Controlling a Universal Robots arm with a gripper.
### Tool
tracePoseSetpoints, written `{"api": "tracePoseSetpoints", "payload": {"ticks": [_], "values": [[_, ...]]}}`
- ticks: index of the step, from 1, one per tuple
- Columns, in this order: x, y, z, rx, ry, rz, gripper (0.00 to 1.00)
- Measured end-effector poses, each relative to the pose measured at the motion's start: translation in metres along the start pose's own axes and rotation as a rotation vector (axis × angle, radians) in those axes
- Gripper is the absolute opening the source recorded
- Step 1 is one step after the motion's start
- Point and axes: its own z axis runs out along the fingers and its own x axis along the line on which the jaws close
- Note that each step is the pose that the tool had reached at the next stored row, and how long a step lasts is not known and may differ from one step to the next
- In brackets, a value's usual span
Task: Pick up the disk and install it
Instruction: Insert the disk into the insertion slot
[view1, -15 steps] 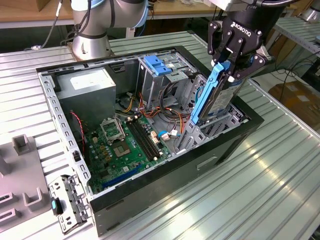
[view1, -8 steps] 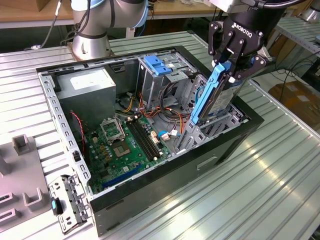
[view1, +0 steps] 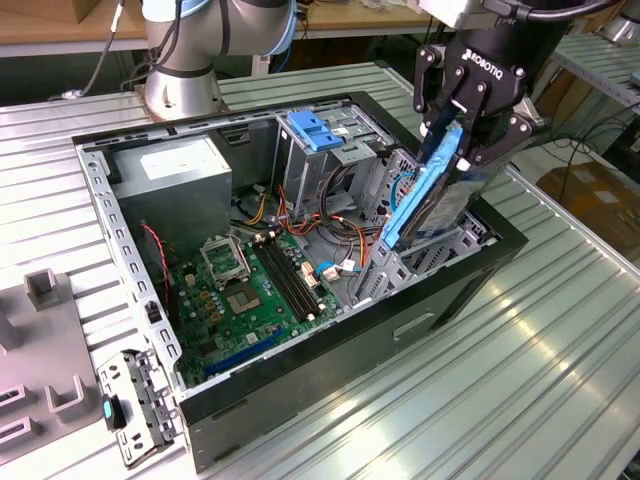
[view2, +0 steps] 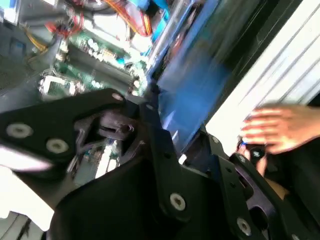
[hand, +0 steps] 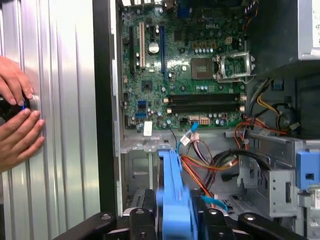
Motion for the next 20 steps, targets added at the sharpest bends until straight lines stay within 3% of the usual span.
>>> {"api": "tracePoseSetpoints", "payload": {"ticks": [1, 4, 6, 11, 17, 20], "values": [[-0.0001, 0.0000, -0.0002, 0.0000, 0.0004, 0.000, 0.45], [-0.0001, 0.0000, -0.0001, 0.0000, 0.0008, 0.000, 0.45], [0.0000, -0.0001, -0.0046, -0.0001, 0.0002, 0.000, 0.45], [0.0005, -0.0004, -0.0237, -0.0002, -0.0008, 0.000, 0.45], [0.0006, -0.0005, -0.0288, -0.0009, -0.0013, 0.000, 0.45], [0.0008, -0.0006, -0.0359, -0.0016, -0.0020, 0.000, 0.45]]}}
